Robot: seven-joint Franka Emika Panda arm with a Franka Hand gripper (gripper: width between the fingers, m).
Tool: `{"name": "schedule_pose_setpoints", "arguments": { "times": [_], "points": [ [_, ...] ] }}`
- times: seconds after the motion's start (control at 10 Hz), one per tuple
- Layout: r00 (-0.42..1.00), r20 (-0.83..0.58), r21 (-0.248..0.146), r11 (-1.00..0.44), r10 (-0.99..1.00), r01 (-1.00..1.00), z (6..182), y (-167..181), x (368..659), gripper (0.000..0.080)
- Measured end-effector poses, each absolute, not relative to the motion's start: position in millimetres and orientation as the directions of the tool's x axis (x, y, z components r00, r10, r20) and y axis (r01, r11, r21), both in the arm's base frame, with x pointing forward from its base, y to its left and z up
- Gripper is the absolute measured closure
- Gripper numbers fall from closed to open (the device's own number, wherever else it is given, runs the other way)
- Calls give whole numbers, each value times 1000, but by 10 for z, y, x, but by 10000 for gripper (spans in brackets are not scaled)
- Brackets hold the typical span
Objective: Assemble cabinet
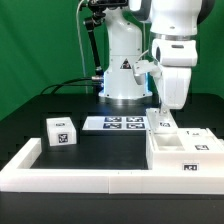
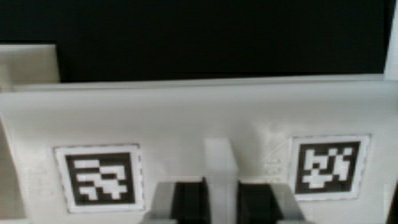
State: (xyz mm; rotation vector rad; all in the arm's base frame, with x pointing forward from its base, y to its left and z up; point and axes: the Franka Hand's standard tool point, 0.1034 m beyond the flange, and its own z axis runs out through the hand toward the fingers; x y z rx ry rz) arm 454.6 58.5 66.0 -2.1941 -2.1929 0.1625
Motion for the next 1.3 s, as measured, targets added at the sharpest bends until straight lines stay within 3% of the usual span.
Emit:
{"name": "schedule_pose_setpoints", "arguments": {
  "times": [0.5, 1.0, 1.3],
  "points": [
    [5, -28, -49, -7, 1000, 999, 647, 598, 4557, 731],
    [19, -32, -56, -21, 999, 998, 626, 493, 4534, 731],
    [53, -32, -40, -54, 998, 998, 667, 571, 4567, 731]
  ]
}}
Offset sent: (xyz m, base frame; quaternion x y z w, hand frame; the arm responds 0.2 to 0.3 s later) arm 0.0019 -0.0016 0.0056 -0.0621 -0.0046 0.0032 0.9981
